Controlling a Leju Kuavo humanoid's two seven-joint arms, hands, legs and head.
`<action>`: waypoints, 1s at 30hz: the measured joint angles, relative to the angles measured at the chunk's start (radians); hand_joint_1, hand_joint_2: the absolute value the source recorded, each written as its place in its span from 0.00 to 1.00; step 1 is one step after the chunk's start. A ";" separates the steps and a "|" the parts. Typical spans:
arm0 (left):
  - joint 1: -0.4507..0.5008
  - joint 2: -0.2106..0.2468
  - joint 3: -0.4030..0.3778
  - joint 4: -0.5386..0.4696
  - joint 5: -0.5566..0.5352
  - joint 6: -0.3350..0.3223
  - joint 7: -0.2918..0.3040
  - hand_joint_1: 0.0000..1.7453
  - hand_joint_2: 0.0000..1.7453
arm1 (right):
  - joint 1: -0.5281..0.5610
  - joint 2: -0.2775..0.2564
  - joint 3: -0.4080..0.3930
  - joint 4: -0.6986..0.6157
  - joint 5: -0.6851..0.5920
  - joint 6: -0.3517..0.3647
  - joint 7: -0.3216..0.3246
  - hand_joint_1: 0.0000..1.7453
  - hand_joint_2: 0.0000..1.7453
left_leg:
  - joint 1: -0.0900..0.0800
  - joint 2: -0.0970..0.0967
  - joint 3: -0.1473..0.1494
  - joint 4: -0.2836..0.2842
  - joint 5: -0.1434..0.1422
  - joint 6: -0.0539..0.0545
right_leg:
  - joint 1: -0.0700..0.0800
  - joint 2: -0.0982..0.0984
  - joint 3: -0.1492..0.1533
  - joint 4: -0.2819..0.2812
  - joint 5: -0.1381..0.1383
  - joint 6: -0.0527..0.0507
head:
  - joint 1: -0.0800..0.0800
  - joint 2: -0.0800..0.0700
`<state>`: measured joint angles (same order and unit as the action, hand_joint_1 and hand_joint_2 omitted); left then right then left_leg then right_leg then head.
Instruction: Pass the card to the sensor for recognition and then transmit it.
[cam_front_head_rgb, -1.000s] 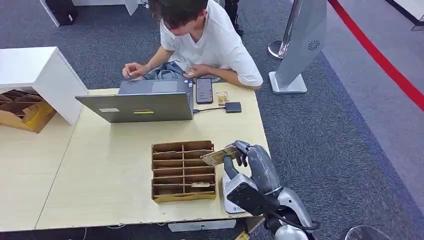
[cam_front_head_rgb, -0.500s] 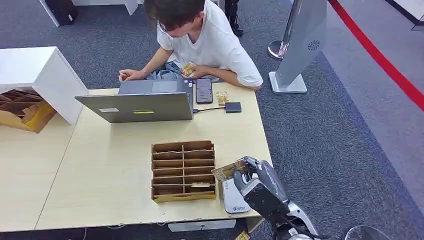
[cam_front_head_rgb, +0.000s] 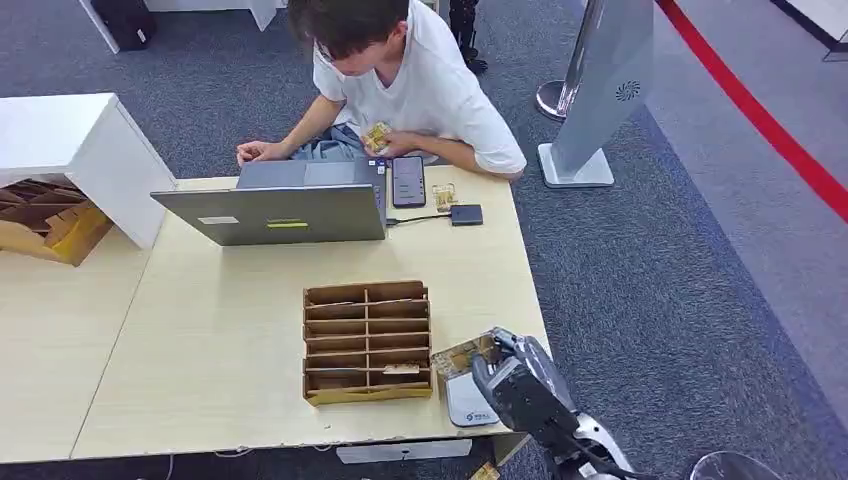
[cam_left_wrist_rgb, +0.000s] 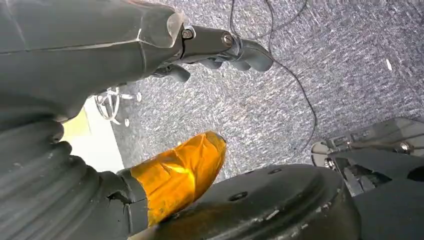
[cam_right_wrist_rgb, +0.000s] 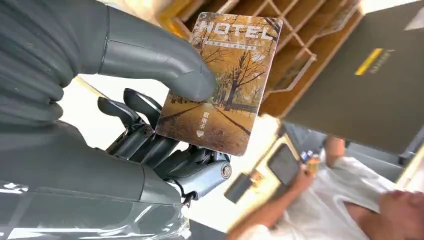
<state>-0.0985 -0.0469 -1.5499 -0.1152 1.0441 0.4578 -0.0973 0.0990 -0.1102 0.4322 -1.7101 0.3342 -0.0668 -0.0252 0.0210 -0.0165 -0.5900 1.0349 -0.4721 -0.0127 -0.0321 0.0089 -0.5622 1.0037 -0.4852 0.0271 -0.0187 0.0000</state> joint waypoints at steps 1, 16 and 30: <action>0.001 0.000 0.000 0.000 0.000 0.000 0.000 0.00 1.00 | 0.001 0.000 0.000 0.011 -0.004 0.000 0.003 1.00 1.00 | 0.000 0.000 0.000 0.000 0.000 0.000 | 0.000 0.000 0.000 0.000 0.000 0.000 | 0.000 0.000; 0.004 0.000 0.000 0.000 0.008 0.007 0.000 0.00 1.00 | -0.005 0.000 0.000 0.158 -0.023 -0.029 0.057 1.00 1.00 | 0.000 0.000 0.000 0.000 0.000 0.000 | 0.000 0.000 0.000 0.000 0.000 0.000 | 0.000 0.000; 0.004 -0.001 0.000 0.000 0.011 0.007 0.000 0.00 1.00 | -0.018 0.002 0.000 0.222 -0.006 -0.051 0.090 1.00 1.00 | 0.000 0.000 0.000 0.000 0.000 0.000 | 0.000 0.000 0.000 0.000 0.000 0.000 | 0.000 0.000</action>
<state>-0.0940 -0.0477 -1.5499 -0.1156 1.0548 0.4650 -0.0969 0.0812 -0.1083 0.4318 -1.4877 0.3281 -0.1175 0.0645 0.0210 -0.0165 -0.5900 1.0348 -0.4721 -0.0126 -0.0321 0.0088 -0.5620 1.0037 -0.4852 0.0271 -0.0187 0.0000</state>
